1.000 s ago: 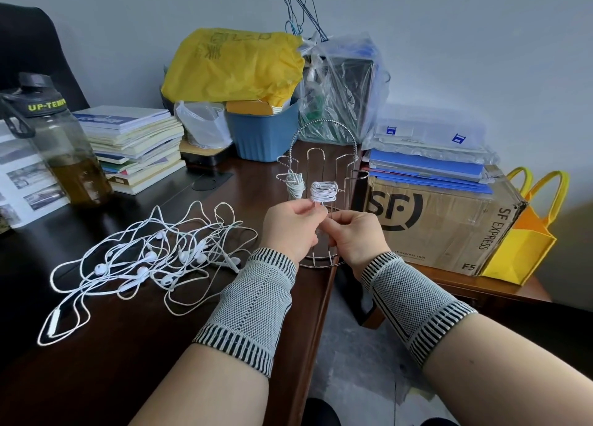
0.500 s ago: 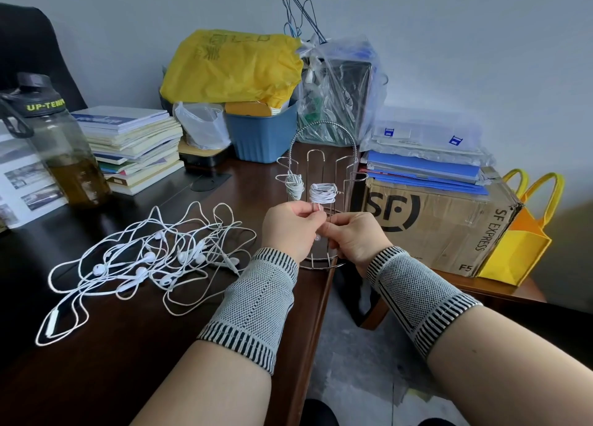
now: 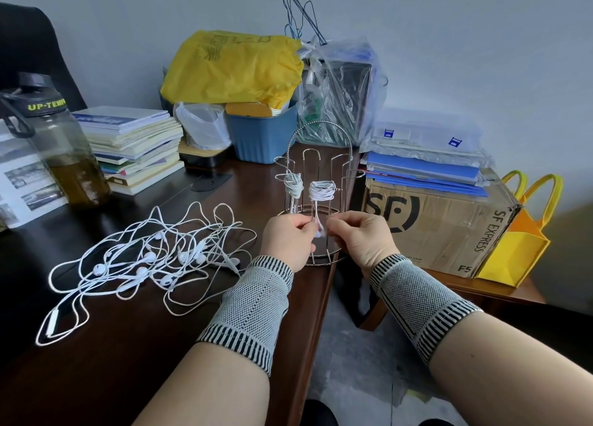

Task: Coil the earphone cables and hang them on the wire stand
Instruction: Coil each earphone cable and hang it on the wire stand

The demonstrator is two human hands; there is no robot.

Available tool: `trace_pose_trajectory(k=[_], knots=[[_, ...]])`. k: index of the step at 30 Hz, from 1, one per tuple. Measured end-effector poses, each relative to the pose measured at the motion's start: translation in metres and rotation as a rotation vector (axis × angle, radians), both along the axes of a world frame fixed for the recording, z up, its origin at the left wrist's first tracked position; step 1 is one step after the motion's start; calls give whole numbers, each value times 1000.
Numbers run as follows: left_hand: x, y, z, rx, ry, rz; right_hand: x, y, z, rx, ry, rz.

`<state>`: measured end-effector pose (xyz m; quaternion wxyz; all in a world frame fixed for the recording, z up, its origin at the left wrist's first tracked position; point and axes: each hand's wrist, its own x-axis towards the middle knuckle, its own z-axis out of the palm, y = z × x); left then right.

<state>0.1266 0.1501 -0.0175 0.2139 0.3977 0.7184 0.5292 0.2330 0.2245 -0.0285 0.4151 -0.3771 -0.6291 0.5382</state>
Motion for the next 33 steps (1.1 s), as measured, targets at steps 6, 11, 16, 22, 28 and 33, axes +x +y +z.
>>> trace_pose_trajectory(k=[6,11,16,22,28,33], knots=[[-3,-1,-4,-31,-65,29,0,-2,0,161,-129,-40],[-4,-3,-2,-73,-103,61,0,-1,0,190,-199,-41],[-5,-3,-3,-105,-150,75,-3,1,-3,244,-315,-52],[-7,-2,-5,-84,-55,111,6,0,-6,443,-555,-98],[-9,-1,-7,-82,-19,111,15,0,-12,502,-803,84],[-3,-2,-1,-120,188,132,2,-3,-5,594,-940,87]])
